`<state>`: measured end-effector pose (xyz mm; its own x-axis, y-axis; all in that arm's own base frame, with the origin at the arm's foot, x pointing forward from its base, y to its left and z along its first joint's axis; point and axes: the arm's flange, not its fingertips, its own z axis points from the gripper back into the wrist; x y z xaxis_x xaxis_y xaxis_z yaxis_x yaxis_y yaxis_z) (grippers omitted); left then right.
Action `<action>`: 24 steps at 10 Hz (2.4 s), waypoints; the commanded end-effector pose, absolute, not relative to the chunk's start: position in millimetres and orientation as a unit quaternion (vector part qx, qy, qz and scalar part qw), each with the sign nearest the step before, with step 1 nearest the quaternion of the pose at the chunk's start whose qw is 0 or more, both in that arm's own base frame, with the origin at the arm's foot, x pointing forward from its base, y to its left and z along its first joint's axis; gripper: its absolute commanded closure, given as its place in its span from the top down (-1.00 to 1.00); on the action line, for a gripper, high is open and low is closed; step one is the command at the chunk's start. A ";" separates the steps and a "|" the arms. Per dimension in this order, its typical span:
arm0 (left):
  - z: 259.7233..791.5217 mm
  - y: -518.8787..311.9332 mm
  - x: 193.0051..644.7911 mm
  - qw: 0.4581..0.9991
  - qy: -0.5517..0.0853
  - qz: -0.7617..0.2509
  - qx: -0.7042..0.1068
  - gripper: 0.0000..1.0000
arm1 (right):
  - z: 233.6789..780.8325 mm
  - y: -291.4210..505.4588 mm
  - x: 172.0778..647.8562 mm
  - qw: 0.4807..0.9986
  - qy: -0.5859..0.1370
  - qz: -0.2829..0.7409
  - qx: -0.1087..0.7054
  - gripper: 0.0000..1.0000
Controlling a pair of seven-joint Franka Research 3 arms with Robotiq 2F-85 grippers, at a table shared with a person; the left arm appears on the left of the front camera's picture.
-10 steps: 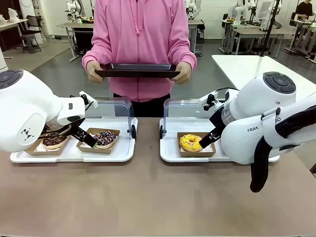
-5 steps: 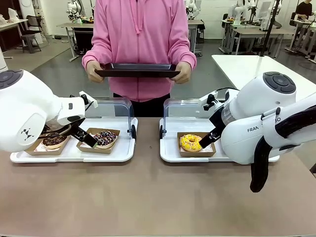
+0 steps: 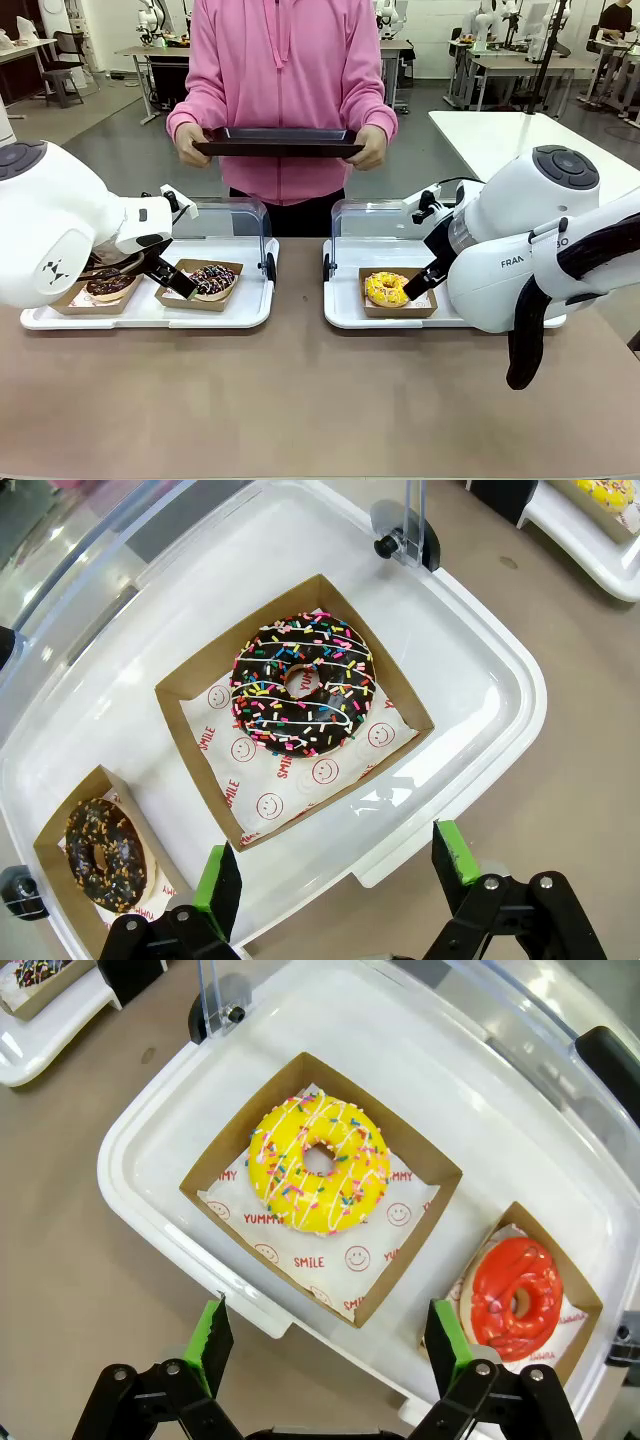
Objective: Provide the desired donut to the person.
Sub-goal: Pick up and lift the Paper togo box containing the Donut pointed at by the person.
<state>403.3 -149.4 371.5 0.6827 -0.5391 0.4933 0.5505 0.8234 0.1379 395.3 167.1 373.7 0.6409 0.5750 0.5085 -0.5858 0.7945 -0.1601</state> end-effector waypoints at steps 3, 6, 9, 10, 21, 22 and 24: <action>433.9 -99.1 345.4 0.891 -0.257 -0.366 -0.083 1.00 | 462.4 103.2 348.8 0.879 -0.243 0.405 0.061 1.00; 456.2 -8.8 277.6 0.865 -0.291 -0.382 -0.143 1.00 | 509.0 12.4 294.8 0.836 -0.263 0.467 0.119 1.00; 448.4 41.2 248.3 0.837 -0.339 -0.400 -0.158 1.00 | 512.6 -54.5 286.7 0.792 -0.315 0.492 0.176 1.00; 443.5 50.1 249.5 0.831 -0.357 -0.390 -0.173 1.00 | 509.2 -66.1 287.3 0.783 -0.335 0.491 0.183 1.00; 451.6 79.0 253.7 0.823 -0.416 -0.350 -0.164 1.00 | 495.2 -94.2 286.9 0.748 -0.456 0.437 0.207 1.00; 451.7 81.2 254.4 0.820 -0.425 -0.346 -0.166 1.00 | 497.6 -94.1 285.6 0.743 -0.465 0.434 0.209 1.00; 450.6 83.0 255.8 0.819 -0.425 -0.348 -0.168 1.00 | 499.3 -93.2 285.1 0.742 -0.462 0.440 0.207 1.00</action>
